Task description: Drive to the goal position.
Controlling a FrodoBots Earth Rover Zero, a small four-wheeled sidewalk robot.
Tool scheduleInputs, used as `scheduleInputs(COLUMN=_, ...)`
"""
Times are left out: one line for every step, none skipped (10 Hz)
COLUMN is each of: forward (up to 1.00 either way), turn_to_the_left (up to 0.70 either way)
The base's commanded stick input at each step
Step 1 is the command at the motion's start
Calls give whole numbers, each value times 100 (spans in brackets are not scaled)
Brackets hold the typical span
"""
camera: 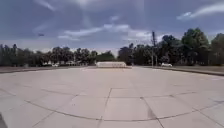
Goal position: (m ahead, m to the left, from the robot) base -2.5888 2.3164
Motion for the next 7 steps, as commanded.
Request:
scheduleInputs(forward=0, turn_to_the_left=70)
scheduleInputs(forward=0, turn_to_the_left=70)
scheduleInputs(forward=0, turn_to_the_left=70)
scheduleInputs(forward=0, turn_to_the_left=70)
scheduleInputs(forward=0, turn_to_the_left=70)
scheduleInputs(forward=0, turn_to_the_left=70)
scheduleInputs(forward=0, turn_to_the_left=70)
